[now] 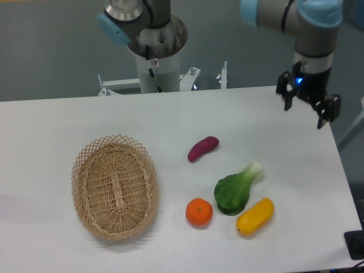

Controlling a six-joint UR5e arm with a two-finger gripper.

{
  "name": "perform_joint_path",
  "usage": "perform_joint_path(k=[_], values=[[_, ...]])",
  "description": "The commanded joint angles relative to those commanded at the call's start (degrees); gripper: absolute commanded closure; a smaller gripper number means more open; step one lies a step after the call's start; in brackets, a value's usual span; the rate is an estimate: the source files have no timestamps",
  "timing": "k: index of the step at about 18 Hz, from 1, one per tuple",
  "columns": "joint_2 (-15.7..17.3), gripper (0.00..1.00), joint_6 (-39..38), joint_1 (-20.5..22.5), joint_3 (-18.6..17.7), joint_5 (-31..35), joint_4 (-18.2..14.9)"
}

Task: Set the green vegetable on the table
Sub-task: 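Open the gripper and raise it away from the bok choy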

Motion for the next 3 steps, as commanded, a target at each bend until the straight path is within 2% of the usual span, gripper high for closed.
perform_joint_path(k=[3], values=[[0.1,0.00,0.0,0.0,0.1,-0.7,0.1]])
